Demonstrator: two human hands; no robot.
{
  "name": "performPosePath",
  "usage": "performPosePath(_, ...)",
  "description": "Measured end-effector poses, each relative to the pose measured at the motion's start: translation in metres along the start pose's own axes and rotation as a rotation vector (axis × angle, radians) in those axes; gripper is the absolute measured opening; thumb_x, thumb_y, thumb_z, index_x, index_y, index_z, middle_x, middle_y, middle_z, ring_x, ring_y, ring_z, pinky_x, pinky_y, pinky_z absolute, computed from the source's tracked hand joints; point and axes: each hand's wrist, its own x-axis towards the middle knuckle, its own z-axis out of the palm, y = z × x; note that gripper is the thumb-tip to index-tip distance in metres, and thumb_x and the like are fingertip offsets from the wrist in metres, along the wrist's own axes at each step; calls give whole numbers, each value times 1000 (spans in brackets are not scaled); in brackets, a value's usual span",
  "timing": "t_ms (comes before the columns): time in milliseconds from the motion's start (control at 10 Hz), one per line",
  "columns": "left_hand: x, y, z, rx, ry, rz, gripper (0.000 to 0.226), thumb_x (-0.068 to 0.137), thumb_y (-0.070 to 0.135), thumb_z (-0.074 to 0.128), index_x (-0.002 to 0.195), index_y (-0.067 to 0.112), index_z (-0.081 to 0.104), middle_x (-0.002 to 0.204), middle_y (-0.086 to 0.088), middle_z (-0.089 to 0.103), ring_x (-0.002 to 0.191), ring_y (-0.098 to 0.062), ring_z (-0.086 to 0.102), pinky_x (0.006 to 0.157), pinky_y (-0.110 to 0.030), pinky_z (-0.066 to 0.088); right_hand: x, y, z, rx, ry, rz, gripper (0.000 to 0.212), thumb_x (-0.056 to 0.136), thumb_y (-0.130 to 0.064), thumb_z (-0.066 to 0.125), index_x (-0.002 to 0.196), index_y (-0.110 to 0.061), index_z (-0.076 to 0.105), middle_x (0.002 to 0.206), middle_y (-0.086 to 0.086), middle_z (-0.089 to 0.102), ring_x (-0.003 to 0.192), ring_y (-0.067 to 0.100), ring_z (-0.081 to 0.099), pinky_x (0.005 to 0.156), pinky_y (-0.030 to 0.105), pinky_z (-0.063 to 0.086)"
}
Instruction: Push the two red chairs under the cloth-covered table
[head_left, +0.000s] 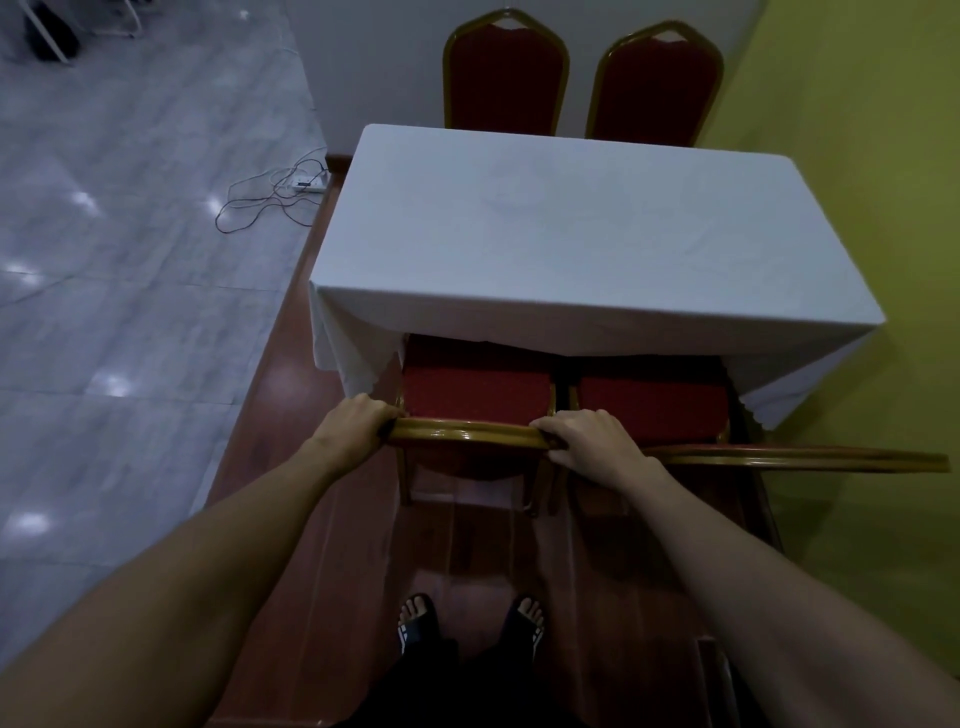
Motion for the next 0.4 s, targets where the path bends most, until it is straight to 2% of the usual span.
performPosePath(100, 7, 6, -3, -12, -108, -10, 21, 84, 4, 60, 98, 14, 71, 83, -6, 68, 82, -27, 68, 71, -36, 54, -8, 7, 2, 96, -27, 50, 54, 89, -43, 62, 137, -22, 49, 127, 2, 63, 116, 21, 59, 94, 40, 49)
performPosePath(200, 16, 18, -12, -40, -276, -1, 48, 83, 21, 64, 131, 17, 57, 124, -16, 64, 119, -32, 58, 91, -32, 46, -20, 13, 2, 217, -65, 148, 71, 87, -62, 52, 142, -17, 43, 140, 5, 55, 127, 23, 52, 102, 38, 45)
performPosePath(300, 27, 41, -16, -113, -417, 24, 81, 84, 58, 58, 151, 26, 27, 161, -16, 18, 150, -34, 13, 122, -45, 12, -34, 34, 2, 299, -78, 282, 80, 86, -70, 40, 146, -16, 36, 149, 9, 44, 138, 25, 39, 109, 42, 37)
performPosePath(400, 41, 69, -18, -251, -498, 13, 114, 59, 96, 33, 152, 31, 21, 164, -5, 7, 151, -31, 1, 124, -49, 1, -48, 60, -3, 303, -91, 386, 86, 86, -73, 36, 149, -14, 30, 155, 9, 35, 145, 27, 25, 115, 42, 26)
